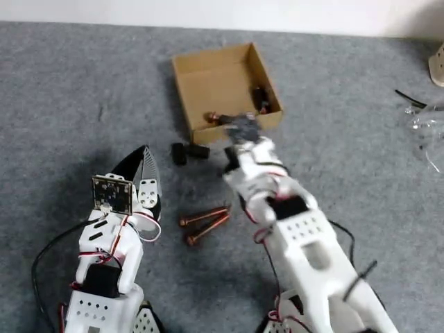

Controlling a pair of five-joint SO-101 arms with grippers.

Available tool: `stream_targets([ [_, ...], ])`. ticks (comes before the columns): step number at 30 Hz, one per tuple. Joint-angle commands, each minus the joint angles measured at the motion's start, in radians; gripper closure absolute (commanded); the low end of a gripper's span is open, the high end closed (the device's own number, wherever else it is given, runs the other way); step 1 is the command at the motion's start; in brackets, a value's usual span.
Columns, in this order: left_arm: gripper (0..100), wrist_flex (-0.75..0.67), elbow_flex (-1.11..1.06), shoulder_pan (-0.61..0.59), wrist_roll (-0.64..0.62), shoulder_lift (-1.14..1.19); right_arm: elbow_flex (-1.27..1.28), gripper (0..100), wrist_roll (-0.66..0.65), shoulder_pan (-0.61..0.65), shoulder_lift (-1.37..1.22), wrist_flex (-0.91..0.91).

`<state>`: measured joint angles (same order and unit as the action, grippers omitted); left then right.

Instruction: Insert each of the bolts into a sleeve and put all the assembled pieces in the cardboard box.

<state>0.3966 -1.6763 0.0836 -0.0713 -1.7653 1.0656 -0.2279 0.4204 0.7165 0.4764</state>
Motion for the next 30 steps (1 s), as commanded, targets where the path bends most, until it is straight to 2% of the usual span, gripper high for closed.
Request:
stream_targets([
  [1,99,0.028,-0.021,0.007,0.005,0.004,0.097,99.5,0.023,-0.077,0.214,0.012],
  [4,98,0.110,0.016,0.038,0.049,0.004,0.234,99.5,0.018,-0.113,0.415,0.012],
  [8,95,0.121,0.024,0.036,0.051,0.005,0.397,99.5,0.017,-0.128,0.714,0.025],
  [15,99,0.161,0.053,0.038,0.049,0.007,0.503,99.5,0.017,-0.154,1.124,0.262],
  [23,97,0.204,0.064,0.107,0.052,0.008,0.542,99.5,0.018,-0.153,1.093,0.216],
  [30,97,0.302,0.114,0.130,0.055,0.008,0.593,99.5,0.017,-0.154,1.093,0.166],
])
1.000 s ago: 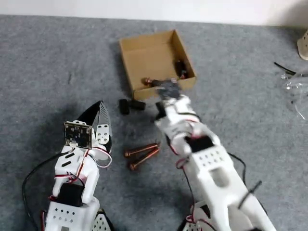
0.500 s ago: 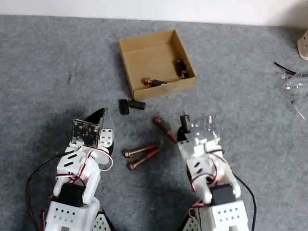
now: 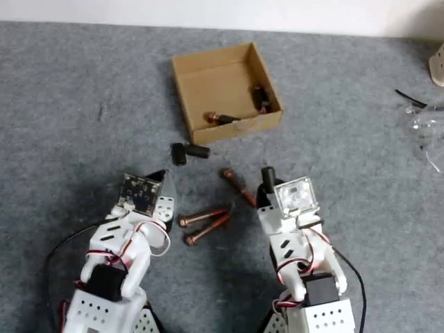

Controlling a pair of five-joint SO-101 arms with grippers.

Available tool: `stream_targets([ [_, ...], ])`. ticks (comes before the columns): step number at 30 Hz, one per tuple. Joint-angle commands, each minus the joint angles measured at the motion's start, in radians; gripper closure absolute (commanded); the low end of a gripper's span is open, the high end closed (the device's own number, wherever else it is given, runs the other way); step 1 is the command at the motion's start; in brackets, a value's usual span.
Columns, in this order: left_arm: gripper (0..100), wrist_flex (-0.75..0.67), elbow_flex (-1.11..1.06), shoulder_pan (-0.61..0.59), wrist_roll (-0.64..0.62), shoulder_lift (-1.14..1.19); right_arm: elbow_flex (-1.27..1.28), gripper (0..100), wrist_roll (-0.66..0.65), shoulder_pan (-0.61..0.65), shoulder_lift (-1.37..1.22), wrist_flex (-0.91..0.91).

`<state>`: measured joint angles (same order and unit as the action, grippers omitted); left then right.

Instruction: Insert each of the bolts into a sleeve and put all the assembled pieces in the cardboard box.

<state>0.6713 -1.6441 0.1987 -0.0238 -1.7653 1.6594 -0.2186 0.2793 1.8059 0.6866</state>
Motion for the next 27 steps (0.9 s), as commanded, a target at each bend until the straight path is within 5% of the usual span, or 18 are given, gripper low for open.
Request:
stream_targets([
  [1,97,0.029,0.084,0.015,0.008,0.016,-0.001,99.5,0.008,-0.013,0.004,-0.044],
  [18,97,-0.115,0.610,0.096,0.046,1.171,0.001,99.5,0.006,-0.013,0.004,-0.056],
  [21,94,-0.115,0.665,0.104,-0.083,1.247,0.041,99.5,0.006,-0.013,0.004,-0.097],
  [27,74,-0.084,0.734,0.101,-0.543,1.280,0.070,99.5,0.006,-0.013,0.004,-0.131],
])
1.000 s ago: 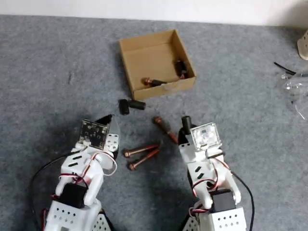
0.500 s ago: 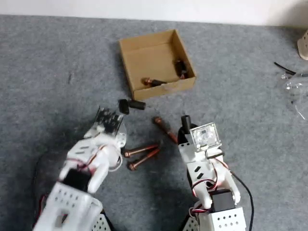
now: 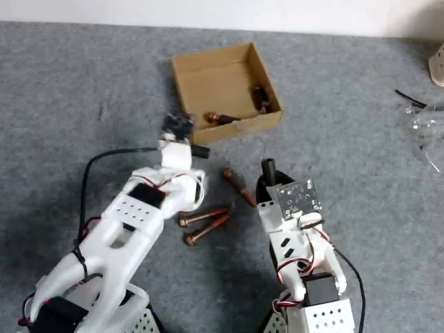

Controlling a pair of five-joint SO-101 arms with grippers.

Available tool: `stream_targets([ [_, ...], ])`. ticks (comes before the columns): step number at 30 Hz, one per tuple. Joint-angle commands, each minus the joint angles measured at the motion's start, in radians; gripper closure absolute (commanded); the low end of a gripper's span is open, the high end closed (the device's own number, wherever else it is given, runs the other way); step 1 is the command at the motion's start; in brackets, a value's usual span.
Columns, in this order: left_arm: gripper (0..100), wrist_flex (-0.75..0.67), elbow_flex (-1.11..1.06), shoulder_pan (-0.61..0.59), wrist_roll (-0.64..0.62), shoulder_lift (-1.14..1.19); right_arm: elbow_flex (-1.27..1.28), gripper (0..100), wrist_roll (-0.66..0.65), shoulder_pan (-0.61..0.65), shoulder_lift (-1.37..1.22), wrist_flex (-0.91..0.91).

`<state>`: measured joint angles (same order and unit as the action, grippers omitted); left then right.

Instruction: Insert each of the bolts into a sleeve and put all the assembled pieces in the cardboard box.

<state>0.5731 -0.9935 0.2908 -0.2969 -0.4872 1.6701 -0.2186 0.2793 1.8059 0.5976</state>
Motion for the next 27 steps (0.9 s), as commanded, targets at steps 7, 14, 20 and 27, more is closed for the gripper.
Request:
stream_targets([
  [7,77,0.012,0.082,0.113,-0.307,0.013,0.059,99.5,0.006,-0.013,0.004,-0.042],
  [14,83,-0.002,0.097,0.088,-0.486,0.013,0.059,99.5,0.006,-0.013,0.004,-0.042],
  [20,83,-0.040,0.099,0.090,-0.486,0.015,0.059,99.5,0.006,-0.013,0.004,-0.042],
  [27,83,-0.117,0.170,0.105,-0.488,0.216,0.061,99.5,0.006,-0.010,0.004,-0.044],
])
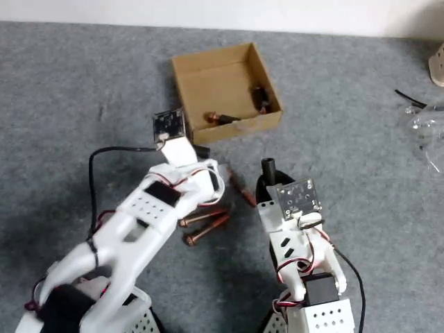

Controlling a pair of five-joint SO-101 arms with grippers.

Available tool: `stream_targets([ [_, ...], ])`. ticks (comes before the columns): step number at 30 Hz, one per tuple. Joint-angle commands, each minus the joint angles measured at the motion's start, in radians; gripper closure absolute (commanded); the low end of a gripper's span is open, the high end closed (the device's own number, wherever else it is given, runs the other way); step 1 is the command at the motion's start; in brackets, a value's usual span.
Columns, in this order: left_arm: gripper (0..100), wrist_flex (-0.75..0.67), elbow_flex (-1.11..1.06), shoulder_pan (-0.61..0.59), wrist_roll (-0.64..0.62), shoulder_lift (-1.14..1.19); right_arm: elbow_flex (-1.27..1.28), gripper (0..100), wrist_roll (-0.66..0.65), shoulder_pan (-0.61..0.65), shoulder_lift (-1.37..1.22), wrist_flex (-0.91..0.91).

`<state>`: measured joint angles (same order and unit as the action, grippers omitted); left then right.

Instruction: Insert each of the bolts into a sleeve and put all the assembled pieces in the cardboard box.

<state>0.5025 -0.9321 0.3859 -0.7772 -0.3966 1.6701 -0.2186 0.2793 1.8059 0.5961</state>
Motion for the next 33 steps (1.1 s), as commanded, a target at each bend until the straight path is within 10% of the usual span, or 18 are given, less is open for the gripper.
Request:
stream_targets([
  [1,83,-0.041,0.145,0.010,-0.008,0.179,0.061,99.5,0.005,-0.010,0.004,-0.042],
  [14,83,0.218,0.529,0.104,-0.009,0.398,0.113,99.5,-0.048,-0.008,0.004,-0.104],
  [33,83,0.307,0.513,0.119,-0.052,0.424,0.114,99.5,-0.048,-0.016,0.004,-0.104],
])
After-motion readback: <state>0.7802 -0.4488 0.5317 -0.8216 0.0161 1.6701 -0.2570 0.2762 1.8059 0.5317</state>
